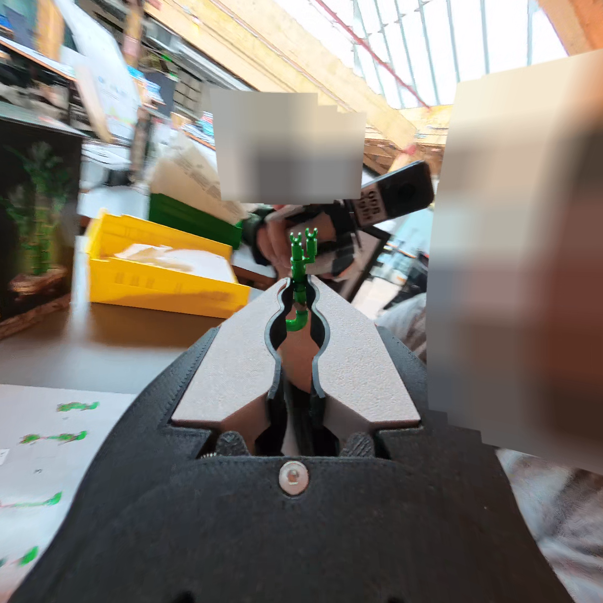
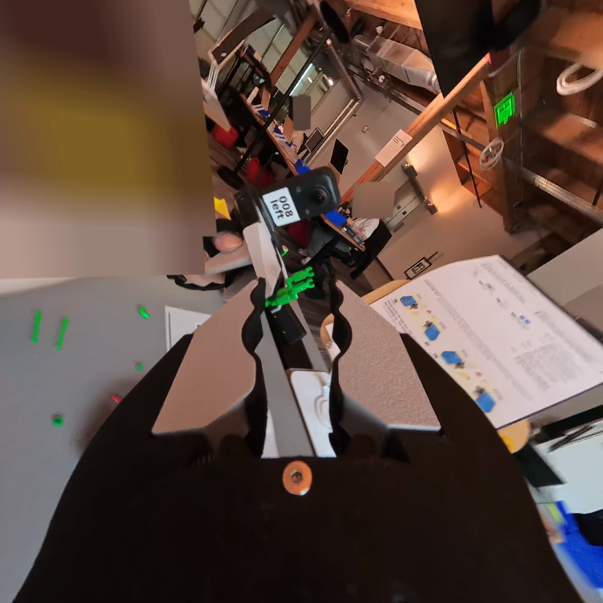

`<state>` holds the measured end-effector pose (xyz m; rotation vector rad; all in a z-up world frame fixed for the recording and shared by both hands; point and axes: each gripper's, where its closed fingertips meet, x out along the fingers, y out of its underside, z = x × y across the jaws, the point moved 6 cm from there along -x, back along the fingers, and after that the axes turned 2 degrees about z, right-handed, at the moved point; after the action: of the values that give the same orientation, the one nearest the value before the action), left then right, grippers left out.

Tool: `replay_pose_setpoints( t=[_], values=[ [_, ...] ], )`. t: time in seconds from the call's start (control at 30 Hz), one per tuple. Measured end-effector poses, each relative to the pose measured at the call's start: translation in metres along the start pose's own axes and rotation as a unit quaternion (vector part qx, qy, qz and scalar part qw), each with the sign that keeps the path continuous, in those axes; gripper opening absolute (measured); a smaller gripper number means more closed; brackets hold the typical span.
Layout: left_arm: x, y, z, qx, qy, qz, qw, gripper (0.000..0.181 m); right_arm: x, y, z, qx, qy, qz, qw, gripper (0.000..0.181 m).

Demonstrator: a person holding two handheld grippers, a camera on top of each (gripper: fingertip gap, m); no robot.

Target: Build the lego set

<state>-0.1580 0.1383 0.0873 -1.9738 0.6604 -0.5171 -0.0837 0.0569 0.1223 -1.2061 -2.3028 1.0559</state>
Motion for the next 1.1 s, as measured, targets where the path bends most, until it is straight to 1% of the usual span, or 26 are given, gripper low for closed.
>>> replay_pose_setpoints(
  t=[0.03, 0.07, 0.1, 0.13, 0.17, 0.23, 0.27, 0.3, 0.33, 0.43, 0.5, 0.57, 0.63, 0.73, 0.8, 0.87, 1.1],
  values=[
    [-0.001, -0.003, 0.004, 0.014, -0.048, -0.006, 0.999, 0.004, 0.000, 0.002, -0.005, 0.035, 0.000, -0.002, 0.999, 0.036],
    [-0.001, -0.004, 0.004, 0.035, -0.082, -0.007, 0.996, 0.004, 0.001, 0.005, -0.009, 0.070, -0.006, -0.002, 0.997, 0.034],
    [0.001, -0.005, -0.001, 0.051, -0.081, -0.002, 0.995, 0.004, 0.002, 0.008, -0.012, 0.107, -0.016, -0.006, 0.994, 0.031],
    [0.003, -0.005, -0.008, 0.054, -0.067, 0.001, 0.996, 0.004, 0.004, 0.012, -0.015, 0.148, -0.028, -0.013, 0.989, 0.028],
    [0.005, -0.006, -0.012, 0.056, -0.070, -0.001, 0.996, 0.004, 0.005, 0.015, -0.018, 0.192, -0.047, -0.022, 0.980, 0.027],
    [0.006, -0.007, -0.014, 0.076, -0.095, 0.004, 0.993, 0.004, 0.002, 0.014, -0.020, 0.276, -0.108, -0.065, 0.953, 0.018],
    [0.007, -0.007, -0.014, 0.083, -0.109, 0.008, 0.991, 0.004, -0.001, 0.011, -0.019, 0.304, -0.142, -0.089, 0.938, 0.014],
    [0.007, -0.007, -0.015, 0.092, -0.121, 0.007, 0.988, 0.004, -0.003, 0.011, -0.020, 0.325, -0.162, -0.100, 0.926, 0.014],
    [0.008, -0.009, -0.016, 0.098, -0.129, 0.003, 0.987, 0.004, -0.003, 0.013, -0.021, 0.340, -0.165, -0.096, 0.921, 0.014],
    [0.008, -0.012, -0.019, 0.112, -0.144, -0.008, 0.983, 0.004, -0.001, 0.023, -0.024, 0.351, -0.157, -0.078, 0.920, 0.019],
    [0.009, -0.011, -0.020, 0.113, -0.146, -0.003, 0.983, 0.004, 0.001, 0.028, -0.024, 0.365, -0.167, -0.081, 0.912, 0.022],
    [0.010, -0.010, -0.020, 0.113, -0.147, 0.002, 0.983, 0.004, 0.004, 0.030, -0.023, 0.382, -0.192, -0.090, 0.900, 0.021],
    [0.011, -0.010, -0.019, 0.114, -0.155, 0.004, 0.981, 0.004, 0.006, 0.032, -0.020, 0.387, -0.216, -0.092, 0.892, 0.012],
    [0.012, -0.009, -0.018, 0.110, -0.156, 0.007, 0.982, 0.004, 0.006, 0.033, -0.020, 0.395, -0.232, -0.107, 0.882, 0.003],
    [0.012, -0.009, -0.016, 0.105, -0.158, 0.005, 0.982, 0.004, 0.007, 0.035, -0.021, 0.409, -0.240, -0.114, 0.873, 0.002],
    [0.012, -0.009, -0.013, 0.105, -0.176, 0.008, 0.979, 0.004, 0.009, 0.039, -0.022, 0.424, -0.241, -0.110, 0.866, 0.003],
    [0.012, -0.010, -0.011, 0.130, -0.210, 0.011, 0.969, 0.005, 0.012, 0.045, -0.024, 0.434, -0.242, -0.103, 0.862, 0.002]
  ],
)
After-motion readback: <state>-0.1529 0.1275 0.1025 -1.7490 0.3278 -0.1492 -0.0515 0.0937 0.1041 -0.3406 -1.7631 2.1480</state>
